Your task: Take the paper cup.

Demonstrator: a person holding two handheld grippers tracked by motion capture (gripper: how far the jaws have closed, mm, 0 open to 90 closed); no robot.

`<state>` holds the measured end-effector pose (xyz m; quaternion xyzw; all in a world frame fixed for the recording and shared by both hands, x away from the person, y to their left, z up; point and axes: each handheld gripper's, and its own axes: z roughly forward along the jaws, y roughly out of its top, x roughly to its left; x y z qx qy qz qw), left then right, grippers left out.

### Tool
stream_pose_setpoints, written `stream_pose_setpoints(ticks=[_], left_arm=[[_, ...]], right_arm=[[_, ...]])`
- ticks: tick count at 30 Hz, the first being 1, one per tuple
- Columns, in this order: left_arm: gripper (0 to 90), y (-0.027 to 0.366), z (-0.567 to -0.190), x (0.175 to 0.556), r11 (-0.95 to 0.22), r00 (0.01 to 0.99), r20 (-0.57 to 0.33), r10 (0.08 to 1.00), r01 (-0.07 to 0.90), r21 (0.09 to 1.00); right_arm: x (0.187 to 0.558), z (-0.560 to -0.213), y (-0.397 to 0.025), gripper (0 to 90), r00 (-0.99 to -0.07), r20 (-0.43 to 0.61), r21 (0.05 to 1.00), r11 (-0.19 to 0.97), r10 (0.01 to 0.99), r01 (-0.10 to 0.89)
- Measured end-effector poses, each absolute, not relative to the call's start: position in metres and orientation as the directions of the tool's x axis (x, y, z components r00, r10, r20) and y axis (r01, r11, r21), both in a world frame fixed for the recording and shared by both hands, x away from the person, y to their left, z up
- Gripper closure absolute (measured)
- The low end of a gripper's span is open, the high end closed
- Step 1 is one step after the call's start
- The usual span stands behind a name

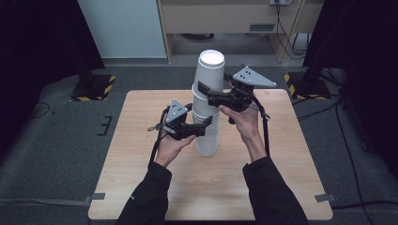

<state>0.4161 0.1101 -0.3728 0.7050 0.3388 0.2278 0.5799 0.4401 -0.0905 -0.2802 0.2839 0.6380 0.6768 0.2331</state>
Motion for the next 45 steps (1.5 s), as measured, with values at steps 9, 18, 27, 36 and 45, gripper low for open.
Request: stream_pose_setpoints(ticks=[9, 18, 27, 36, 45], left_arm=[[11.4, 0.11, -0.373, 0.416, -0.1, 0.666, -0.068, 0.742, 0.211, 0.972], [11.3, 0.11, -0.373, 0.415, -0.099, 0.667, -0.067, 0.742, 0.208, 0.973], [12.4, 0.111, -0.373, 0.413, -0.104, 0.665, -0.056, 0.745, 0.2, 0.974], [15.6, 0.114, -0.371, 0.41, -0.087, 0.663, -0.065, 0.746, 0.194, 0.977], [17.7, 0.118, -0.372, 0.404, -0.083, 0.665, -0.067, 0.744, 0.192, 0.978]], right_arm=[[0.435, -0.27, -0.093, 15.2, -0.742, 0.091, 0.993, -0.115, 0.664, 0.02], [0.432, -0.263, -0.102, 15.2, -0.74, 0.12, 0.984, -0.178, 0.661, 0.001], [0.43, -0.258, -0.115, 15.2, -0.725, 0.136, 0.978, -0.21, 0.675, -0.012], [0.422, -0.259, -0.128, 15.2, -0.716, 0.153, 0.974, -0.226, 0.681, -0.007], [0.418, -0.263, -0.149, 15.2, -0.683, 0.186, 0.968, -0.253, 0.706, 0.003]])
